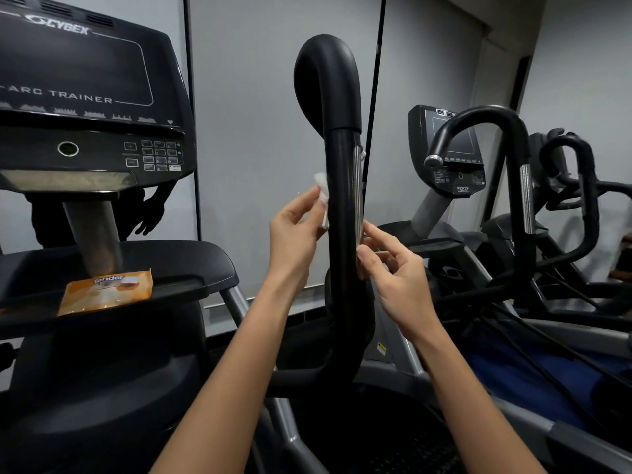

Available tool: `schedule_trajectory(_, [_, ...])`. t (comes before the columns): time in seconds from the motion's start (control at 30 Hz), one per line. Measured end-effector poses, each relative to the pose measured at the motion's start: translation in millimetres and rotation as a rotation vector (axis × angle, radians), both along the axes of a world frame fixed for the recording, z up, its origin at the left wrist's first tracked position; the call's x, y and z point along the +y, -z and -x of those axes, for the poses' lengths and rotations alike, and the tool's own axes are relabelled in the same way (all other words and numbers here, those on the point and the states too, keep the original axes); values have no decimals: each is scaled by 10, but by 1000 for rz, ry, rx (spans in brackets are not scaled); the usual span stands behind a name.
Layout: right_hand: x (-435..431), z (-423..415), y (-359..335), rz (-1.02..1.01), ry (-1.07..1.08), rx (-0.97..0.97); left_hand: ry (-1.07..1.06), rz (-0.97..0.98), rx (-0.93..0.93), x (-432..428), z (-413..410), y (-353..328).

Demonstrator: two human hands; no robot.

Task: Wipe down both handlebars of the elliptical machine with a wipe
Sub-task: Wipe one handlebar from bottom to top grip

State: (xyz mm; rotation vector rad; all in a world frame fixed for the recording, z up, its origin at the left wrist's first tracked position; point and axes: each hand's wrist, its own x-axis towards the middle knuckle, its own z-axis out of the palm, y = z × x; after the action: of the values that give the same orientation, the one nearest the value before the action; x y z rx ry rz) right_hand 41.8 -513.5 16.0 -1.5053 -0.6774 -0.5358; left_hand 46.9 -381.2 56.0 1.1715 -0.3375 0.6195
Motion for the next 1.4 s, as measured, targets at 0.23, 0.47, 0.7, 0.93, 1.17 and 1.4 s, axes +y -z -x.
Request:
schedule_trajectory(0.23, [-19, -15, 13, 24, 11, 5, 259, -106, 116, 80, -85, 202])
schedule_trajectory(0.47, [-8, -20, 6, 15, 15, -1, -266, -98, -118, -20, 113, 180])
schedule_trajectory(0.7, [-23, -24, 19, 34, 19, 11, -605, -517, -523, -12, 76, 510])
schedule_trajectory(0.93, [2, -22, 27, -6, 33, 13, -496, -391, -437, -68, 130, 901])
schedule_trajectory(1.17, [9, -3, 20, -5, 20, 16, 18, 32, 47, -152, 51, 449])
schedule_trajectory(1.4, [7, -9, 24, -16, 20, 26, 4, -6, 84, -125, 232, 663])
